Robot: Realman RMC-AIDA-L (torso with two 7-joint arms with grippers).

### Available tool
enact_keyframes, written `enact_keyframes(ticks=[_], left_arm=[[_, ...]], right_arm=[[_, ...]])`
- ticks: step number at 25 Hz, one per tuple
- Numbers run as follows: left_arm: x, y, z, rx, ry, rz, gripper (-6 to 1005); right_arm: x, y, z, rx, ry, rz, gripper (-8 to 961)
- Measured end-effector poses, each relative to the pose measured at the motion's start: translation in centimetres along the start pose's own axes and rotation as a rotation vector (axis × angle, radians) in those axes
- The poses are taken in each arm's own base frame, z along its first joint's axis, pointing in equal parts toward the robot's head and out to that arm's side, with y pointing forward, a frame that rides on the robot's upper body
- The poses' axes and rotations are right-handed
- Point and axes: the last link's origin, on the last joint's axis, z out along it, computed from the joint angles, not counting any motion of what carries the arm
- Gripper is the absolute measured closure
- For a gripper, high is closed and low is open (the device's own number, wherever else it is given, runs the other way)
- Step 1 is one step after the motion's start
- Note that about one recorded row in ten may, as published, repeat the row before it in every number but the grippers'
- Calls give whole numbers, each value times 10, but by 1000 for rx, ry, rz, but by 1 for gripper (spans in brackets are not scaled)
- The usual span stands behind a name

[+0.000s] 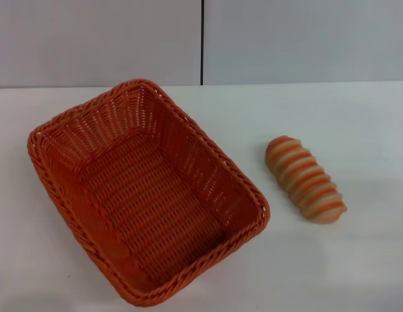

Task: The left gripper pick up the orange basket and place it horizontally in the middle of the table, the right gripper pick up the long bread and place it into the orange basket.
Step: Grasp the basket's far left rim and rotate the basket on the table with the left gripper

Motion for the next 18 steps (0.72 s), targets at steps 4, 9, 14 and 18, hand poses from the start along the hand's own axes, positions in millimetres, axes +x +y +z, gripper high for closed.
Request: enact_keyframes(ticks=[4,9,14,18], left_arm=[[5,-3,1,-16,3,-7,196],[9,-7,-2,-9,3,-9,200],[10,-5,2,-48,-15,-6,203],[22,-5,11,-140,-35,-28,206]], right_arm=[[3,1,2,3,9,12,216],[5,2,7,-2,12,53,216],[9,5,9,-16,30,70,217],[10,5,9,-19,38,95,217]])
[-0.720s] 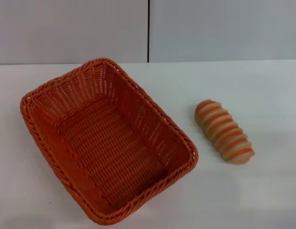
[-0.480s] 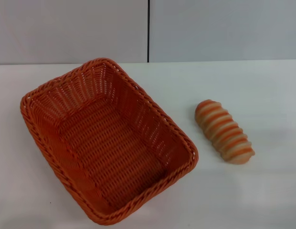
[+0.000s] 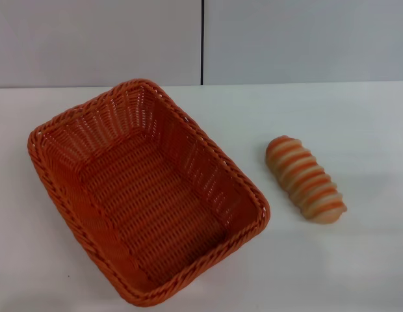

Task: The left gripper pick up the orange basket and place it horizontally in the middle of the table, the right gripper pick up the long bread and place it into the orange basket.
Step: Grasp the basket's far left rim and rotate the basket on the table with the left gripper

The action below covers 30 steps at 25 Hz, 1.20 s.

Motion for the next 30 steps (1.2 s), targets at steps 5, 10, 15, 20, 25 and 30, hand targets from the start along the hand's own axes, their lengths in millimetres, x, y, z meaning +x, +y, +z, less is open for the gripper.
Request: enact_keyframes(ticks=[5,10,15,20,25,30], left_arm=[[58,-2,42,-264,-157,-9,209],[100,18,87,-445,-392,71,212],[118,61,140,-538,-683,229,215],[120,102,184,-589,-850,361,219],[113,139,220,-616,-945,482,222],[98,167,241,-618,-987,590,225]], right_arm=[[-1,-2,-1,-1,1,26,216],[-1,-2,-2,-1,5,28,216],[-2,-2,-1,-6,6,31,216],[-3,-3,1,-16,4,55,216],[-4,-4,3,-30,9,66,216],[-4,-4,1,-26,9,77,216]])
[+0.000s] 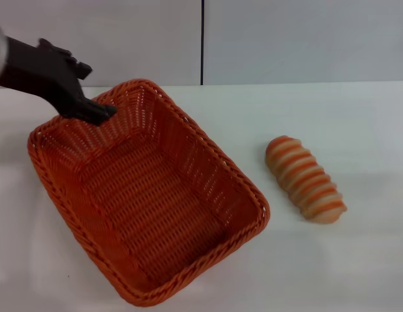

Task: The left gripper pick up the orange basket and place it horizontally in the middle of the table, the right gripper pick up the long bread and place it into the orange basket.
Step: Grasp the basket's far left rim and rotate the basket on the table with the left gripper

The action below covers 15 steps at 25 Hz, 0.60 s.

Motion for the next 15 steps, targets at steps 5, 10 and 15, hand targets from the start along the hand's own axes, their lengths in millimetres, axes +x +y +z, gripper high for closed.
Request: enact_keyframes(ticks=[5,10,15], left_arm=[[6,2,31,53,-135,61,228],[5,0,36,71,-157,63,232],[-1,-10,47,143,-184,55,235]], right_arm=[[2,1,-3,9,8,10,216],[3,1,-8,20,17,13,216],[5,3,-9,12,32,18,216]])
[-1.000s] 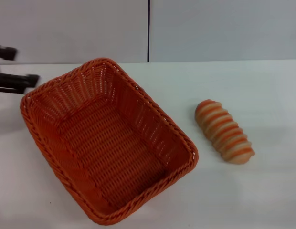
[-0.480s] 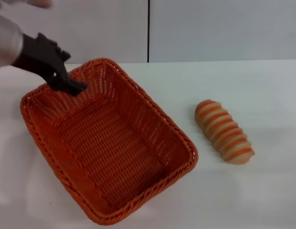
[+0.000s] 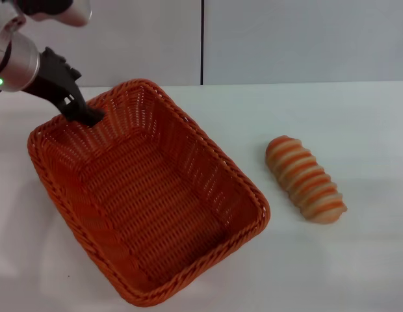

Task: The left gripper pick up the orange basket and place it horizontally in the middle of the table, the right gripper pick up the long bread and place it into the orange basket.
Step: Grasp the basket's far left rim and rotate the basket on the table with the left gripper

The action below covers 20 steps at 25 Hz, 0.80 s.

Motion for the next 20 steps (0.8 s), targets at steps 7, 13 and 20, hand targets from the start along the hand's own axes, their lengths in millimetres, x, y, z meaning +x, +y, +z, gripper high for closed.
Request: enact_keyframes(ticks=[7,13,20], left_arm=[[-11,11,25,-34,-130,58,240],[-7,14,32,-52,-150,75,244],[1,15,39,-68,-157,90,248]], right_arm=[[2,0,-2,2,17,19,217],[2,1,2,-7,9,25,217],[3,2,8,-19,9,31,217]])
